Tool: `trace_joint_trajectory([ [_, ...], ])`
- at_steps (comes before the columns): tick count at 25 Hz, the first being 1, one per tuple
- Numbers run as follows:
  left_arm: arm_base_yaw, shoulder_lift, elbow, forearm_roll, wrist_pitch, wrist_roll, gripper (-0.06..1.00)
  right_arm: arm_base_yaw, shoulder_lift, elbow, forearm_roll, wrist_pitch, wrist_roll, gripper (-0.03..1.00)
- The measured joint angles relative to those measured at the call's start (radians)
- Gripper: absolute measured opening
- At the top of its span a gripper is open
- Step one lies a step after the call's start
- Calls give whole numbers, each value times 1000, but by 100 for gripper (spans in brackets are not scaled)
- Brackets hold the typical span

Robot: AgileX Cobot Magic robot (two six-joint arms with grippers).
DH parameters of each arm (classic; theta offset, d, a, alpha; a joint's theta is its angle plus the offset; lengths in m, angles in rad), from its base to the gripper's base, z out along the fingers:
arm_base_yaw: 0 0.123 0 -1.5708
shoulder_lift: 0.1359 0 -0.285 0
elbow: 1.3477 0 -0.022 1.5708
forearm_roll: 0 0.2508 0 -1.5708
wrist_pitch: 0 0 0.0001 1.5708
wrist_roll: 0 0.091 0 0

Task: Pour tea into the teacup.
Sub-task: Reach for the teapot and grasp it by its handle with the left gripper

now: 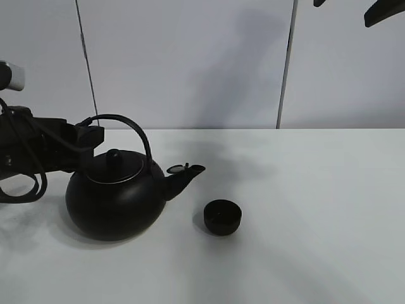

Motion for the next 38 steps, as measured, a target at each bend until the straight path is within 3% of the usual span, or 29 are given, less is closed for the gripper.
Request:
trace_joint_trajectory([
  [20, 0, 71, -8, -1, -11, 48, 45, 0, 0, 0, 21, -5, 0, 54],
  [27, 0, 71, -8, -39, -11, 44, 30, 0, 0, 0, 21, -8, 0, 54],
  [32, -3, 71, -9, -20, -10, 45, 12, 0, 0, 0, 21, -8, 0, 54],
  [38, -3, 69, -9, -30, -5, 45, 12, 0, 0, 0, 21, -9, 0, 54],
])
